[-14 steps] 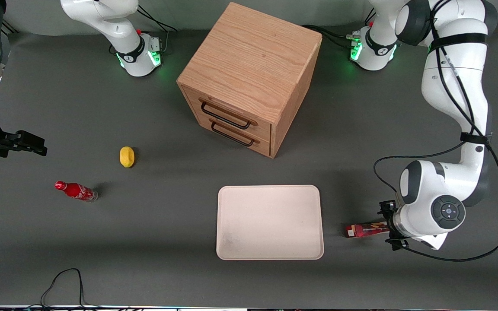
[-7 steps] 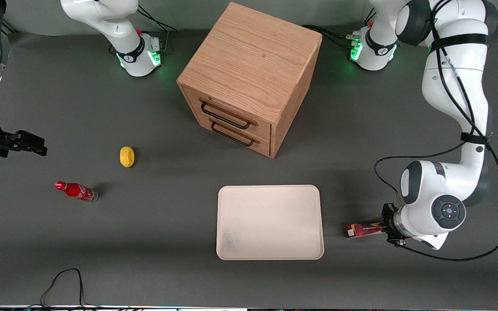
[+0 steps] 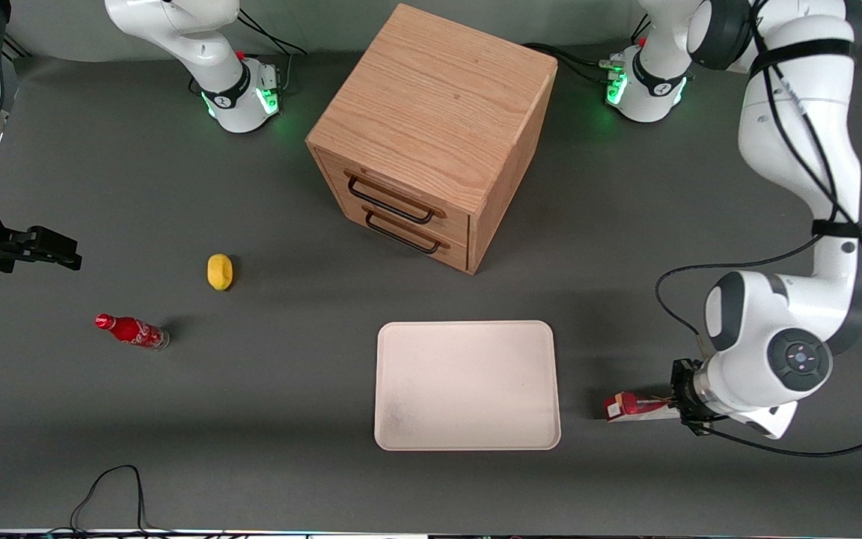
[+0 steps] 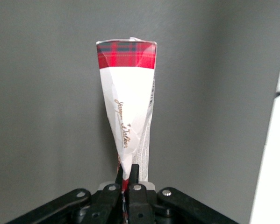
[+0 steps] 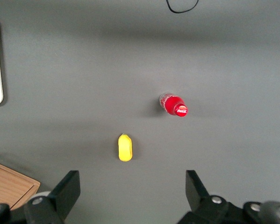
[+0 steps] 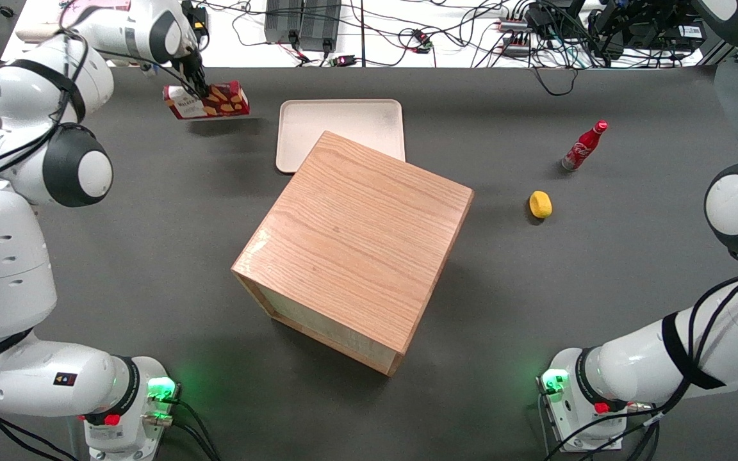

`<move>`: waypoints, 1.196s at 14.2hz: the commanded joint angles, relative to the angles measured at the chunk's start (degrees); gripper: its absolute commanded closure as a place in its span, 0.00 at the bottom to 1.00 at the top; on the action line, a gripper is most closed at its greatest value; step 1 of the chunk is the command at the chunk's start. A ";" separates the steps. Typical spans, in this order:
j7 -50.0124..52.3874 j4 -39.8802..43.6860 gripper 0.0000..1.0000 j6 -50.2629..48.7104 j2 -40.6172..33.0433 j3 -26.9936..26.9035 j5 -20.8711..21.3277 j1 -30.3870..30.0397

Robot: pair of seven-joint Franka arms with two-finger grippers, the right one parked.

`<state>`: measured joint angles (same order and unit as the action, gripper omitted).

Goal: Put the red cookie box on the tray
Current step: 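Close the left gripper on the box end, then lift the box upright with the left gripper and swing toward the tray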

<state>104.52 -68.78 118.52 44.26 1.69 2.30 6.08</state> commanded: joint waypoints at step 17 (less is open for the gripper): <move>-15.75 3.30 1.00 -25.36 -22.03 1.20 0.25 5.42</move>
<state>90.97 -66.83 93.06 21.34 3.03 2.42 8.33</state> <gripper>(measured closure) 0.974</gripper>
